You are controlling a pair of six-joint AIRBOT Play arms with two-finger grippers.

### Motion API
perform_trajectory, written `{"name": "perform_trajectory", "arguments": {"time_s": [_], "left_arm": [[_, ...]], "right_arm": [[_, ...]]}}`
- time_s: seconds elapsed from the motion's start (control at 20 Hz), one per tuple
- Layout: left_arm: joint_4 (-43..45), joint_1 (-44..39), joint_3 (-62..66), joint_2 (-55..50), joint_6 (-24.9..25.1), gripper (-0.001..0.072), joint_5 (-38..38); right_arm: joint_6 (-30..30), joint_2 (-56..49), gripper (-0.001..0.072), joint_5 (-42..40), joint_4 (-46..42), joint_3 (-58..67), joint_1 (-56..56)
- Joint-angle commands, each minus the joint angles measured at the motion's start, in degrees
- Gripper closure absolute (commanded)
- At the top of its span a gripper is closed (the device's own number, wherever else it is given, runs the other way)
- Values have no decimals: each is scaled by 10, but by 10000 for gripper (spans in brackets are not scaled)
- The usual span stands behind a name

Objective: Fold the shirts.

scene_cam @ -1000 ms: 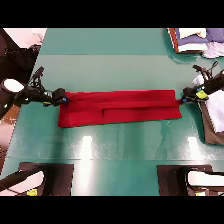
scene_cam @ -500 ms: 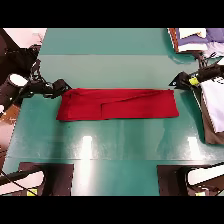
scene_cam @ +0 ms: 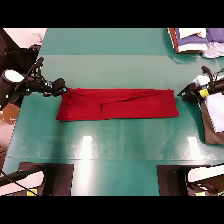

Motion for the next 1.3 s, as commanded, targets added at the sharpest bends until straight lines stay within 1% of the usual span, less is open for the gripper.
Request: {"name": "perform_trajectory", "arguments": {"time_s": [0.0,0.2,0.3,0.35,0.45,0.5,0.55,0.6,0.75,0.8,0.95,1.05,1.25], "left_arm": [[-7,0,1,0,5,681,-16],[-9,-5,1,-1,4,682,-27],[-9,-29,1,-2,5,682,-24],[-9,-49,2,-3,5,682,-14],[-9,-85,3,-10,2,683,15],[-11,-103,7,-17,-1,682,24],[-12,-117,16,-28,-1,682,27],[-14,-133,30,-43,-2,682,27],[-21,-181,87,-96,-6,683,24],[-20,-199,111,-118,-6,682,24],[-20,-251,189,-191,-15,683,22],[-20,-283,243,-238,-24,683,17],[-20,-333,308,-299,-38,683,18]], "right_arm": [[-19,-30,203,5,4,-21,-18],[-24,-61,203,6,5,-20,16],[-24,-68,211,6,4,-20,38],[-26,-68,274,6,4,-20,48],[-35,-67,463,7,4,-17,60],[-35,-63,574,6,5,-17,61],[-35,-57,667,6,4,-17,61],[-35,-46,697,6,4,-17,61],[-32,6,698,20,5,-17,61],[-22,32,698,23,10,-17,64],[-4,100,698,31,92,-7,76],[19,126,698,45,119,35,95],[66,142,698,62,120,142,152]]}}
